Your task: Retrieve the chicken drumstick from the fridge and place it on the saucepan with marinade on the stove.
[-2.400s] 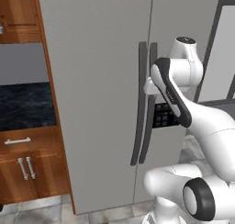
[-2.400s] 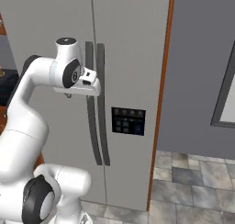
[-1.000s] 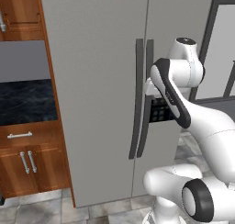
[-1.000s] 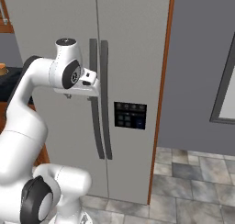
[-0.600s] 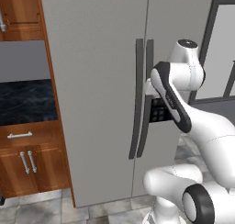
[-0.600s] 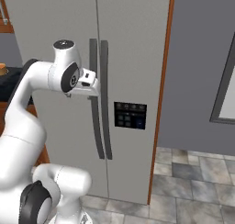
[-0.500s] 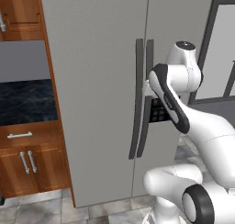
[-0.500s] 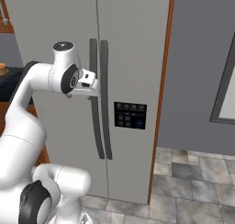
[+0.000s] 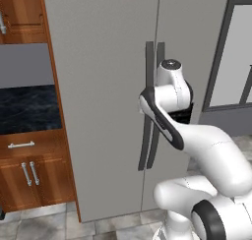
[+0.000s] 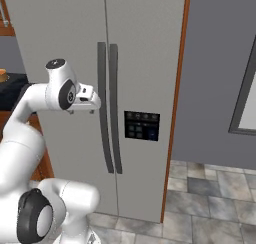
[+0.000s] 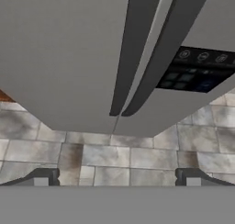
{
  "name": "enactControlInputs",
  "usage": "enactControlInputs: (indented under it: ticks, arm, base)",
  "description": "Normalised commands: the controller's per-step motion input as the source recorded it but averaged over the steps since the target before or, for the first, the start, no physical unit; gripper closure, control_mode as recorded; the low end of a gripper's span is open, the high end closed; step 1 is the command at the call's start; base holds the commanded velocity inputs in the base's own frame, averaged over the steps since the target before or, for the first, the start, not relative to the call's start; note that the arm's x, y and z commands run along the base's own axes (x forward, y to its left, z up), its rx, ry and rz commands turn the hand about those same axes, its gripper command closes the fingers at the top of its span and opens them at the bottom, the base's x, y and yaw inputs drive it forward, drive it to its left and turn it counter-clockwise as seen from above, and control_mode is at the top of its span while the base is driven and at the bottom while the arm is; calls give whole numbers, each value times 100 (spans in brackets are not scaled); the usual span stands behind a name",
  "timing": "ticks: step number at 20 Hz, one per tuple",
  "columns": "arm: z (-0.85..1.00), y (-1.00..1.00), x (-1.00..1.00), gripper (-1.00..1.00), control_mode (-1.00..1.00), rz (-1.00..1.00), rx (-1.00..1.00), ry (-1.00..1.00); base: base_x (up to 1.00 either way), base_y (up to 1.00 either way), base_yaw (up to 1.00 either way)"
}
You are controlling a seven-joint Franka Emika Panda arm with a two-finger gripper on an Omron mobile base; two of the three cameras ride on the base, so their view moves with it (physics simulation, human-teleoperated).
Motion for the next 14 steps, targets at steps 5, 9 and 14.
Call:
enactControlInputs:
  ticks: [5,9,14]
  arm:
    - [-22,0,34,-100,-100,0,0,-1]
    - [-42,0,24,-100,-100,0,6,-9]
    - [-24,0,28,-100,-100,0,11,-11]
  base:
    - [0,0,0]
    - [0,0,0]
    - [0,0,0]
